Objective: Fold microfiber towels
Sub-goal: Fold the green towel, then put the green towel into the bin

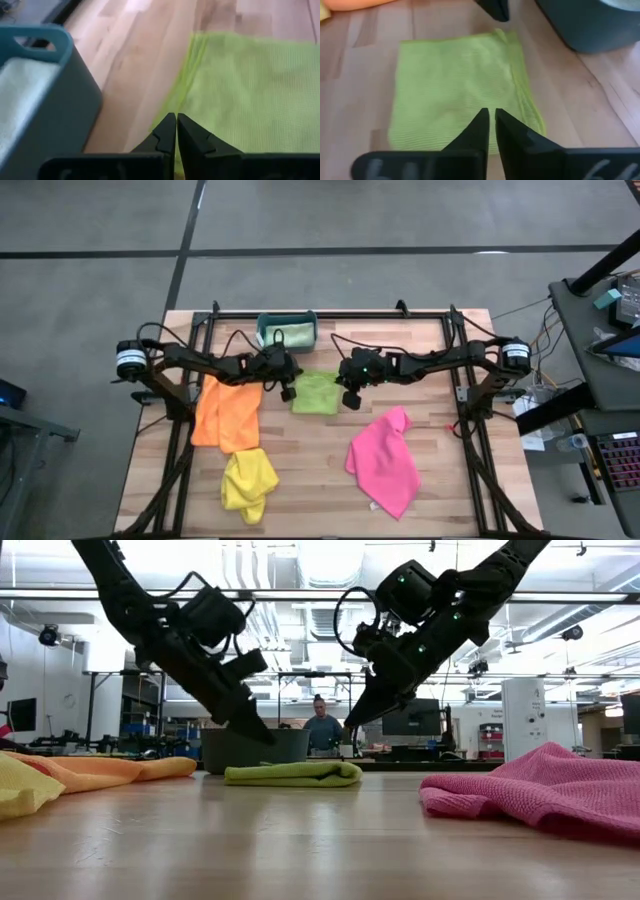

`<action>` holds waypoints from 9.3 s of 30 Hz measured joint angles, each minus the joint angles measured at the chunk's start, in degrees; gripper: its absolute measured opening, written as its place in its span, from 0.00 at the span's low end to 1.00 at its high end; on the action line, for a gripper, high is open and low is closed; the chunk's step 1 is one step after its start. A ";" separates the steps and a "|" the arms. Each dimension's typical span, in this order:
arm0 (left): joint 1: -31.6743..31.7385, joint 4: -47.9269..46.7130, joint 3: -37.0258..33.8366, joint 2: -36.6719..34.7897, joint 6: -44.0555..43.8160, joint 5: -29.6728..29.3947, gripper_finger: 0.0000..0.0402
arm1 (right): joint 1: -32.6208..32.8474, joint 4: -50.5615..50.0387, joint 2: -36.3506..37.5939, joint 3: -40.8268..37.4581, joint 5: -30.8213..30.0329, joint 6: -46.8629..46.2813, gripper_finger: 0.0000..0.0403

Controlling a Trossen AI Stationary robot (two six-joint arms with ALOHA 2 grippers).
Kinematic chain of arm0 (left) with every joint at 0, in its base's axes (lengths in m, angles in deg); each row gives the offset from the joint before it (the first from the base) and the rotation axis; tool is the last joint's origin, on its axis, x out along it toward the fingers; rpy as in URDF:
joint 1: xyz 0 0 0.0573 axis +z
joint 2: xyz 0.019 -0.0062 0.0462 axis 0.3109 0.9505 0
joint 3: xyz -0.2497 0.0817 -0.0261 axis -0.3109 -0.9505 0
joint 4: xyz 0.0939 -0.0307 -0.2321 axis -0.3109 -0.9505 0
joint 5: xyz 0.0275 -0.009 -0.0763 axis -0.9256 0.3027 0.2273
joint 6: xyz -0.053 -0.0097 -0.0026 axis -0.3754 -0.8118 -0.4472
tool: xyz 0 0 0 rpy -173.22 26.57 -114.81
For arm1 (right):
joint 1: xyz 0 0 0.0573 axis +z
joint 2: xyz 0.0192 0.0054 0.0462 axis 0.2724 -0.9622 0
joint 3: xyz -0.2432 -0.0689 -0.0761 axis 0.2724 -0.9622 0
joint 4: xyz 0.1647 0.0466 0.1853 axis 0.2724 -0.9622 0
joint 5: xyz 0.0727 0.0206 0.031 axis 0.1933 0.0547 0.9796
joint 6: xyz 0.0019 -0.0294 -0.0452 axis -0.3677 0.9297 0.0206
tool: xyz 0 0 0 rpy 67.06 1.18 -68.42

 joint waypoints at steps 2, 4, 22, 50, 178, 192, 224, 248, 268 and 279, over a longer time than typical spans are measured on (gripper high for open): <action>0.00 -0.52 -0.09 0.57 0.47 0.59 0.01 | -0.34 0.04 0.00 0.00 0.02 0.02 0.12; 0.04 -1.21 -0.09 1.04 0.27 1.32 0.02 | -0.41 0.01 0.00 0.00 0.02 0.04 0.16; 0.00 0.44 0.39 5.70 0.63 -3.41 0.25 | -0.50 0.04 0.00 -0.16 -0.05 -0.01 0.28; -1.31 -0.12 0.02 -8.25 3.05 -1.60 0.00 | -2.88 7.77 -1.11 -1.77 -0.07 4.73 0.39; -9.99 -16.51 -1.51 -1.52 -18.00 7.25 0.01 | 3.81 -8.61 -21.75 19.81 16.52 3.02 0.02; -10.00 -17.56 -1.43 -2.69 -18.02 6.49 0.01 | 3.89 -9.96 -19.71 16.06 16.50 1.81 0.02; -5.01 -11.49 -1.06 -1.28 -57.02 2.00 0.60 | 2.91 -11.55 -8.07 6.68 -0.04 -34.27 0.57; -5.34 -3.76 0.34 4.67 -56.91 3.25 0.60 | 1.64 6.40 -8.33 -2.89 -0.07 -41.84 0.65; -6.73 -2.42 0.26 4.82 -57.04 2.62 0.51 | 1.93 13.78 -11.28 -3.18 1.36 -41.91 0.63; -7.32 -1.98 -0.03 4.86 -54.70 1.51 0.31 | 1.59 18.13 -14.64 -1.09 6.03 -41.21 0.54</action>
